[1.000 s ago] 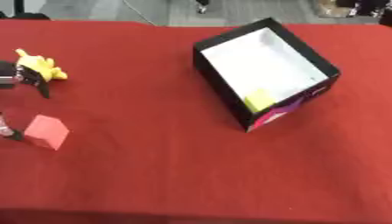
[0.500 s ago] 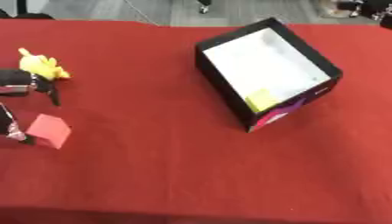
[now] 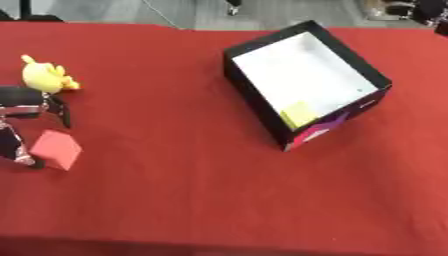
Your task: Pick up the objects with one hand, pass them to the other hand, and then place them into the box on the other side of the table.
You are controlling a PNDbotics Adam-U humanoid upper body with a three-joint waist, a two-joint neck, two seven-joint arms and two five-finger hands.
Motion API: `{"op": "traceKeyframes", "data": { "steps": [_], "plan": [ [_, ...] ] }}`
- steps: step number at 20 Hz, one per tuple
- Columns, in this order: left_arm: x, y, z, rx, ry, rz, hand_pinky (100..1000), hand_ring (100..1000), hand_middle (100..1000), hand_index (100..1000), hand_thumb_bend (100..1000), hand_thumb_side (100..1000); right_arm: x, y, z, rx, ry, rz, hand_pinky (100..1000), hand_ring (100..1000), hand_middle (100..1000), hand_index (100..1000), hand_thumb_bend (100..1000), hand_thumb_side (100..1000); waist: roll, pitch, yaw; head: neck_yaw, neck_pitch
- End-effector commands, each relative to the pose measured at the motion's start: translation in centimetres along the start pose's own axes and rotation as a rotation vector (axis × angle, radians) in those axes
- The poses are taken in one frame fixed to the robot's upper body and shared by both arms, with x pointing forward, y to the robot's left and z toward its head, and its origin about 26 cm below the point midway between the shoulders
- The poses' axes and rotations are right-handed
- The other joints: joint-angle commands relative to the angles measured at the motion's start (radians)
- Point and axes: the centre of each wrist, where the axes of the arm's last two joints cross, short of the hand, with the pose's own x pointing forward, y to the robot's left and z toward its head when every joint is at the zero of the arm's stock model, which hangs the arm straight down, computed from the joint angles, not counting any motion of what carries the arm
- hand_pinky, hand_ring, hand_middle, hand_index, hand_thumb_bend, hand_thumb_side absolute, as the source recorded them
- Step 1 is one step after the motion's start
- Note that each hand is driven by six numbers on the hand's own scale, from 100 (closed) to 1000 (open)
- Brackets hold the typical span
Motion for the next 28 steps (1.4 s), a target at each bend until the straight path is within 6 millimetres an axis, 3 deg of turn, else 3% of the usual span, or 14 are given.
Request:
{"op": "traceKeyframes", "data": {
  "steps": [1,20,28],
  "plan": [
    [-0.6,0.9,0.9,-0.182,-0.140,-0.133,851,823,736,723,596,132,1.0,-0.9,0.3,-0.010,-0.001,0.035,1000,1000,1000,1000,100,426,0.009,-0.013,0.002,0.003,-0.004],
    [-0.4,1.6,1.5,-0.181,-0.132,-0.089,806,751,647,615,357,100,0.7,-0.9,0.6,-0.019,0.006,0.042,1000,1000,1000,1000,100,424,0.008,-0.020,0.001,-0.005,-0.004],
    [0.3,4.2,3.3,0.034,-0.124,-0.042,786,706,603,586,209,100,1.1,-0.9,0.4,-0.018,-0.015,0.037,1000,1000,1000,1000,100,434,0.007,-0.025,-0.001,-0.008,-0.004]
  ]
}}
